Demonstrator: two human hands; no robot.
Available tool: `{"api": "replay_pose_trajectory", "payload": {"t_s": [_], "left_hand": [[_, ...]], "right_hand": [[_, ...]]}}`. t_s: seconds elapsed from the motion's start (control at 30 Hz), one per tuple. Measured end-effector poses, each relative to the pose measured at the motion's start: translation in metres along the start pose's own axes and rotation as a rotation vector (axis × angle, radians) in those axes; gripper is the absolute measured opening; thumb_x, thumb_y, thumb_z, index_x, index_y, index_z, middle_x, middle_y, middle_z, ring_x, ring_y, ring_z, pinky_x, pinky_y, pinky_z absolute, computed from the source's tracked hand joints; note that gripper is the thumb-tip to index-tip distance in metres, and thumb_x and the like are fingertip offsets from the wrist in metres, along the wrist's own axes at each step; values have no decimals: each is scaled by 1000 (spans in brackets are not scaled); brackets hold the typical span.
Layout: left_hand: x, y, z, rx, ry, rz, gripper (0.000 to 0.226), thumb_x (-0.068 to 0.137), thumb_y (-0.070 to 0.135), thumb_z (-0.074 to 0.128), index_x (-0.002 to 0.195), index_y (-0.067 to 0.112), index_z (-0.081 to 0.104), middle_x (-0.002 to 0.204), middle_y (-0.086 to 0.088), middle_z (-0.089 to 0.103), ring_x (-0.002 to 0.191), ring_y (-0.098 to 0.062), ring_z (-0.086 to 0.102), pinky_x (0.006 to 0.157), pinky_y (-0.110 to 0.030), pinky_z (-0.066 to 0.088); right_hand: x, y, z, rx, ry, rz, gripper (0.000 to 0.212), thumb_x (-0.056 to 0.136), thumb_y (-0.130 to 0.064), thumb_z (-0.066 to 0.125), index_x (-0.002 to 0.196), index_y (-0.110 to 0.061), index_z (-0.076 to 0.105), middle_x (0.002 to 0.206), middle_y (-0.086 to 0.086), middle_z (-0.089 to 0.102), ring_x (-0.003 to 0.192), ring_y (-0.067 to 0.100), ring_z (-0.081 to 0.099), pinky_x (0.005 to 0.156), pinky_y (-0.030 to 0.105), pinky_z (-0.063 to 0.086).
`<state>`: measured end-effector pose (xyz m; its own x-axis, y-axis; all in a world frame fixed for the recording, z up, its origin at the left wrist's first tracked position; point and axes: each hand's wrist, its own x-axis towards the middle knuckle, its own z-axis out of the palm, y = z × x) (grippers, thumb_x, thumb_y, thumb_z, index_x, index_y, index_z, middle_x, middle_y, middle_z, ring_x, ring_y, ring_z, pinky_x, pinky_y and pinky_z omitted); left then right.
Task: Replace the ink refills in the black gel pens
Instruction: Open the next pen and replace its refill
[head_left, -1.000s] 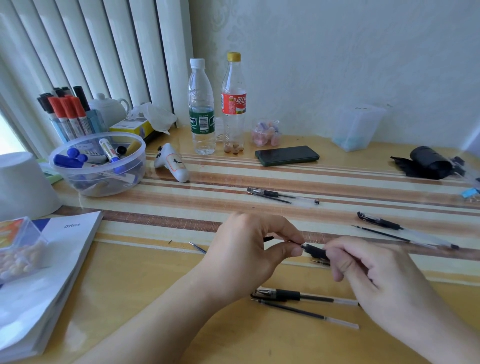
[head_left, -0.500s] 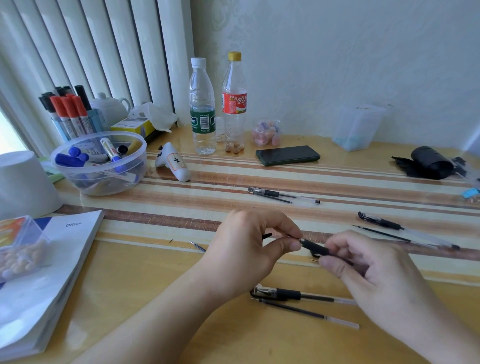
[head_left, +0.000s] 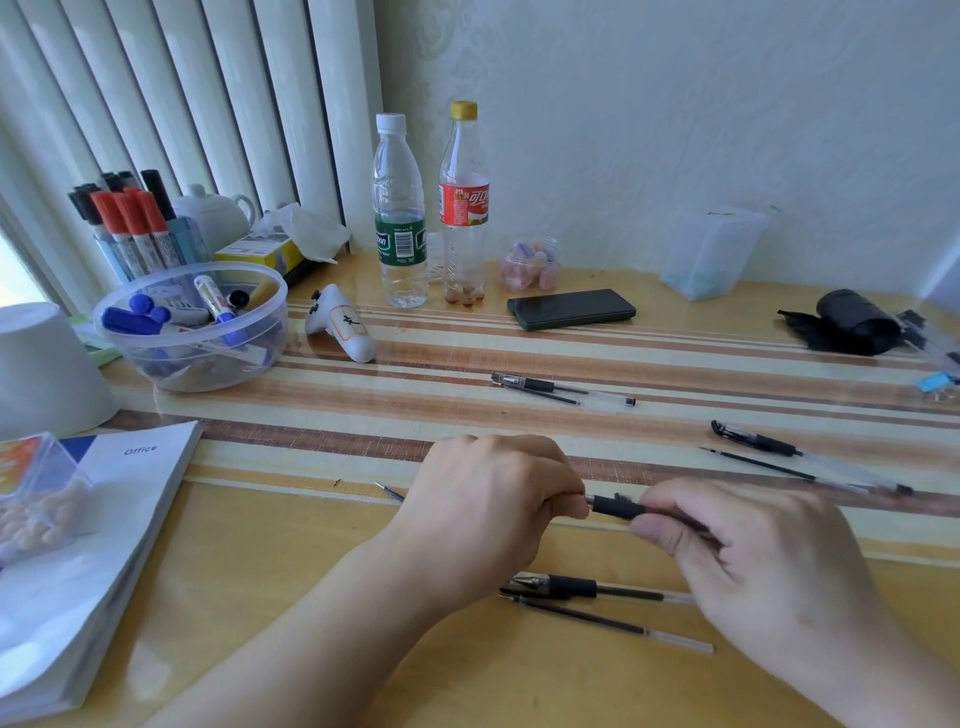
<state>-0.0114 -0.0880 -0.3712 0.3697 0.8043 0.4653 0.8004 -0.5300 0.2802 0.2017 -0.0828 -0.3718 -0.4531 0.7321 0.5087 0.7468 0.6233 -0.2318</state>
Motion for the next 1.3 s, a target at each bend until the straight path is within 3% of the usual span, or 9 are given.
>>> {"api": "replay_pose_trajectory", "payload": {"t_s": [0.13, 0.27, 0.37, 0.47, 0.8, 0.93, 1.07, 1.17, 1.3], "left_hand": [[0, 1, 0, -20, 52, 60, 16, 88, 25, 62, 76, 24, 72, 80, 12, 70, 57, -13, 57, 43, -24, 39], [2, 1, -2, -260, 11, -111, 15, 89, 37, 56, 98, 27, 62, 75, 9, 59, 60, -4, 47, 53, -20, 35], [1, -11, -4, -495, -138, -268, 38, 89, 14, 40, 123, 32, 40, 84, 8, 57, 70, -9, 49, 63, -23, 39], [-2, -20, -6, -433, -188, -250, 55, 93, -5, 32, 134, 31, 30, 102, 12, 61, 85, -14, 54, 77, -28, 45], [2, -19, -4, -518, -158, -319, 18, 93, 6, 58, 107, 18, 59, 94, 10, 74, 79, -3, 66, 76, -21, 54], [3, -19, -3, -446, -161, -281, 16, 94, 13, 59, 108, 21, 62, 93, 13, 73, 82, 1, 64, 73, -16, 52], [3, -20, -2, -387, -149, -255, 16, 95, 21, 60, 109, 26, 65, 81, 22, 63, 77, 9, 56, 65, -4, 40], [2, -17, 0, -383, -170, -207, 19, 95, 18, 58, 110, 25, 67, 81, 17, 66, 76, 1, 57, 63, -9, 42], [2, -14, 2, -374, -131, -152, 23, 94, 8, 57, 108, 21, 69, 76, 9, 67, 65, -3, 52, 58, -11, 40]], "right_hand": [[-3, 3, 3, -5, -10, 12, 34, 90, -42, 42, 72, -29, 67, 45, -18, 54, 37, 6, 47, 35, 22, 40], [-1, 6, 5, 62, -28, 58, 28, 93, -47, 38, 76, -36, 57, 42, -17, 45, 42, 5, 47, 36, 20, 34], [0, 10, 4, 176, -41, 82, 19, 92, -53, 41, 87, -39, 54, 53, -10, 60, 45, 11, 50, 40, 24, 38], [0, 15, 1, 271, -13, 103, 6, 92, -47, 52, 92, -40, 51, 69, -13, 67, 45, 10, 52, 47, 26, 44], [1, 15, 2, 201, -8, 112, 12, 88, -53, 54, 93, -43, 57, 92, -21, 63, 59, 19, 63, 49, 31, 50], [1, 17, 3, 207, -25, 124, 14, 82, -50, 56, 92, -42, 61, 89, -21, 62, 72, 10, 63, 48, 12, 43], [1, 18, 4, 234, -6, 128, 13, 80, -48, 59, 90, -42, 64, 86, -22, 63, 81, 7, 64, 49, 17, 48], [1, 16, 6, 267, -13, 108, 14, 79, -47, 60, 89, -39, 67, 85, -21, 64, 83, 3, 64, 64, 18, 49], [1, 11, 6, 309, -15, 93, 14, 77, -38, 64, 87, -30, 70, 78, -17, 68, 76, -9, 62, 55, -2, 38]]}}
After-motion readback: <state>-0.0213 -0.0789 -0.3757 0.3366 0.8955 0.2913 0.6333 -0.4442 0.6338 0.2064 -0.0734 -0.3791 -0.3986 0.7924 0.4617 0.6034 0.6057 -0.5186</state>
